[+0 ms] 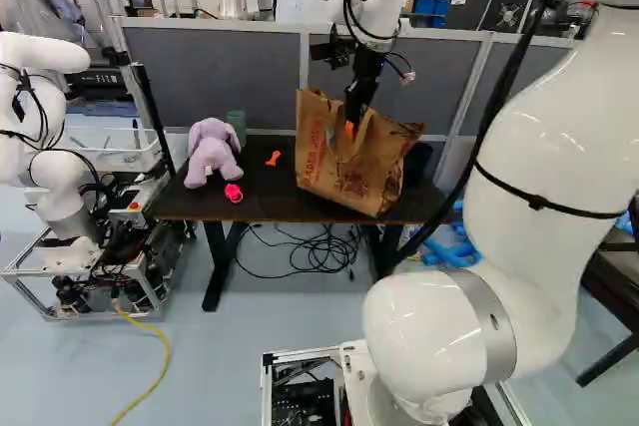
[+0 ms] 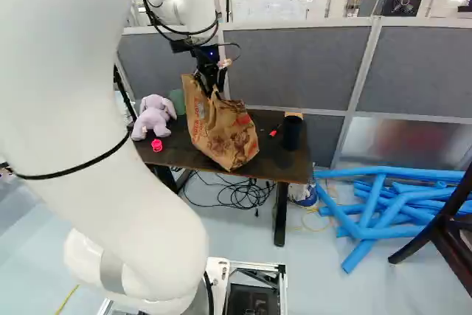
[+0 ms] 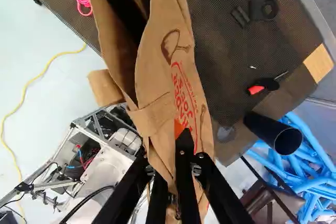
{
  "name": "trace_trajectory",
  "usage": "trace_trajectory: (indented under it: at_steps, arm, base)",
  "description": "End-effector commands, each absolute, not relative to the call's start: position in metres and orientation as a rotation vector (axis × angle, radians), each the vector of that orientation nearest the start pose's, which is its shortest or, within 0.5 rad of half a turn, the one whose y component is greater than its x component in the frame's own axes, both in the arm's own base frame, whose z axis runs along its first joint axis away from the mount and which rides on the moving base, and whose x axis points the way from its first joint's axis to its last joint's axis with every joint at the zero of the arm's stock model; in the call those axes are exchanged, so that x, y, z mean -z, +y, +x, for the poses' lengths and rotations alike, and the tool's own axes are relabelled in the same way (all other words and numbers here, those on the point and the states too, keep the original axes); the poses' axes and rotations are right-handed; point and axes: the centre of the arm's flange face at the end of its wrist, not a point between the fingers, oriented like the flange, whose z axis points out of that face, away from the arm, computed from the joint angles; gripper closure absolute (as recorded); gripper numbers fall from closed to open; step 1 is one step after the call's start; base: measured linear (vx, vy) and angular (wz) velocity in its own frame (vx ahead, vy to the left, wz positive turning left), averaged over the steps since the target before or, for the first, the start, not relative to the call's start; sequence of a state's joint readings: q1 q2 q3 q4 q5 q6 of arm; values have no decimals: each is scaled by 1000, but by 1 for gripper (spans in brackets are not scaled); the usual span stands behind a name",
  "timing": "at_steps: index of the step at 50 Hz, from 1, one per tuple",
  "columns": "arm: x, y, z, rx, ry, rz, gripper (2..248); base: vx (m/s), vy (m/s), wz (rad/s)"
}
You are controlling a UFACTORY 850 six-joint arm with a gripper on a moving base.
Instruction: Pick up the bag on the ground and place it on the table
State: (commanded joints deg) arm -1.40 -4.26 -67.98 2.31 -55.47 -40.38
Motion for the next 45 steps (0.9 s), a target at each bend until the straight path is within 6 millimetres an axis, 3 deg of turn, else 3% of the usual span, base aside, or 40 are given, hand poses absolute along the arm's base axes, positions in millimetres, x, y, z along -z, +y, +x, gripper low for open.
trace_trajectory:
  at_steps: [45]
  arm:
    - [-610,9,550,254,-1100,-2974,229]
  base:
    - [0,0,0]
